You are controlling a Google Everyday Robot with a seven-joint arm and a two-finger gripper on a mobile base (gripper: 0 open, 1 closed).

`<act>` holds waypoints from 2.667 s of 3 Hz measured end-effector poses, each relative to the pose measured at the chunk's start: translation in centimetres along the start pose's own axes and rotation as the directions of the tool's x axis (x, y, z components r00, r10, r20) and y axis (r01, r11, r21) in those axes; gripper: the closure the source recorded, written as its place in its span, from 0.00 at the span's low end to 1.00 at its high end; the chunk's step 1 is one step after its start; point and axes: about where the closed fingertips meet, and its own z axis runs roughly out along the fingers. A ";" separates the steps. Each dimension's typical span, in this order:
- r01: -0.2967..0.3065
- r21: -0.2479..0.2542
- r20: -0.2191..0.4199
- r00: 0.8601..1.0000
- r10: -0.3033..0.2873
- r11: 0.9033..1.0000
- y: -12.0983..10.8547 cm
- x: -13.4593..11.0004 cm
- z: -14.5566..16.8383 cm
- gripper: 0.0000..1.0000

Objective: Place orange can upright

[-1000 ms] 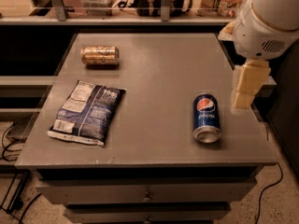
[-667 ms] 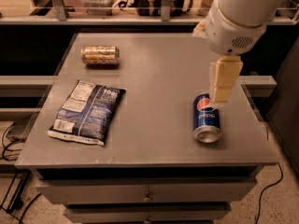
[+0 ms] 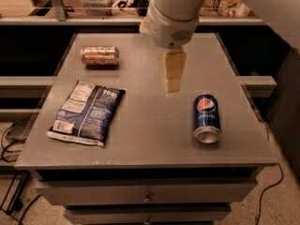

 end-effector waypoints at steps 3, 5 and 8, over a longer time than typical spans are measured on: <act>0.104 -0.017 0.031 0.994 -0.104 0.994 -3.1 -3.2 1.9 0.00; 0.230 -0.017 0.031 0.973 -0.230 0.973 -9.3 -7.3 5.6 0.00; 0.270 -0.022 -0.066 0.960 -0.271 0.963 -14.9 -10.6 11.9 0.00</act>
Offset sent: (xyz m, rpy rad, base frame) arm 0.0060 0.0224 -0.0078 -0.0291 0.0354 0.0611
